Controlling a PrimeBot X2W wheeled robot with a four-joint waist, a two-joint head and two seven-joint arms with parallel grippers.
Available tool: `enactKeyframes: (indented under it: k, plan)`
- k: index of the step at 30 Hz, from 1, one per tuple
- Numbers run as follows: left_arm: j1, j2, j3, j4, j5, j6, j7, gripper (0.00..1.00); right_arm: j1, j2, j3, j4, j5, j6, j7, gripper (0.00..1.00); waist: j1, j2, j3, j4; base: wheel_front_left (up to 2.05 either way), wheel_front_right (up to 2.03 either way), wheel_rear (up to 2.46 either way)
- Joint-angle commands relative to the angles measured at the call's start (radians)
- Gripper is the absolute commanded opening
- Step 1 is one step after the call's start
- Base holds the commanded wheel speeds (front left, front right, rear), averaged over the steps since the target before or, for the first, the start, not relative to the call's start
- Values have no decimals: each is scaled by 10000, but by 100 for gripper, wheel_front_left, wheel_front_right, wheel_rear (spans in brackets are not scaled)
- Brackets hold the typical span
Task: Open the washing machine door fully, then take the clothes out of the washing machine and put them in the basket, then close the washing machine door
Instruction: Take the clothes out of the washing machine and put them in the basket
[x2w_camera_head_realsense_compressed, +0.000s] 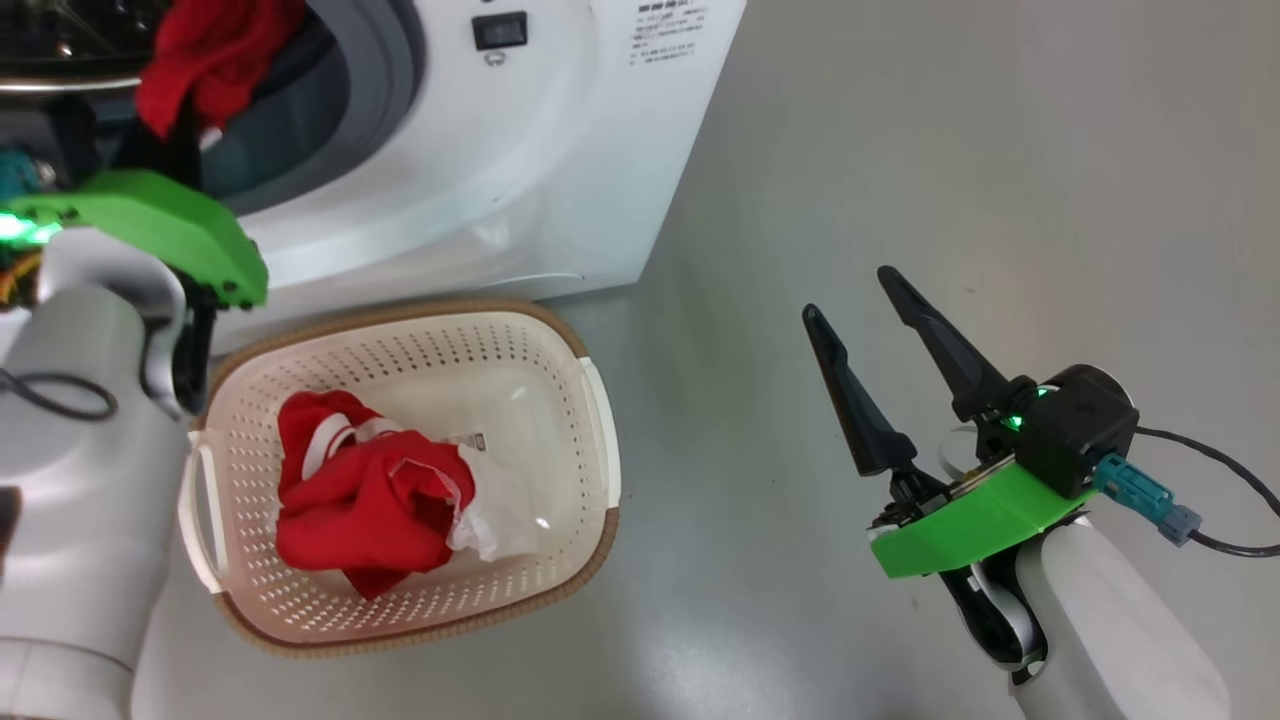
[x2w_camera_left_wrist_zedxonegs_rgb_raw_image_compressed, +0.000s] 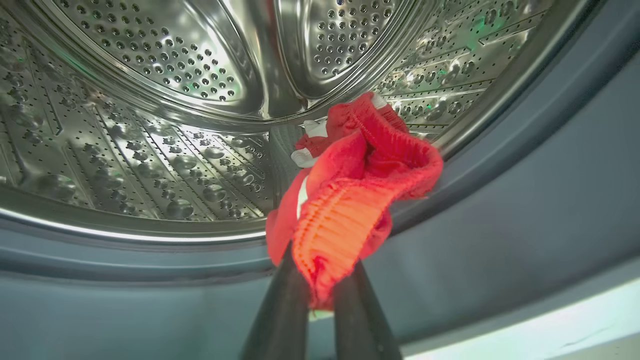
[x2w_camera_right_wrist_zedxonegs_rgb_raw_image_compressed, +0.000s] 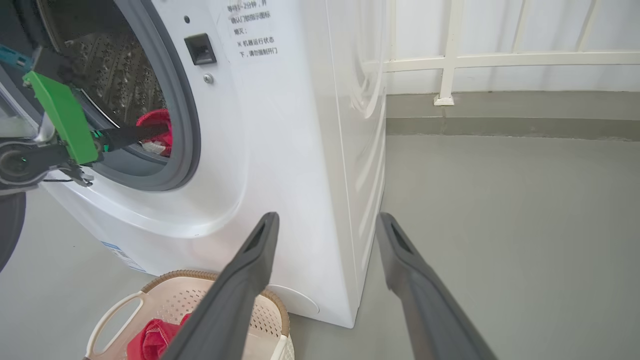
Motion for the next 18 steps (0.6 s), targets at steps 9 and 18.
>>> enactKeyframes:
  k: [9, 18]
  plan:
    - [1358, 170, 915, -1884, 130, -212, -440, 0, 403, 53, -146, -141, 74, 33, -63, 100, 0, -1, -815, 459, 0, 0, 0]
    - [3224, -50, 1990, -4329, 857, -160, -444, 0, 649, 84, -117, -16, 134, 33, -63, 100, 0, -1, -1459, 592, 0, 0, 0]
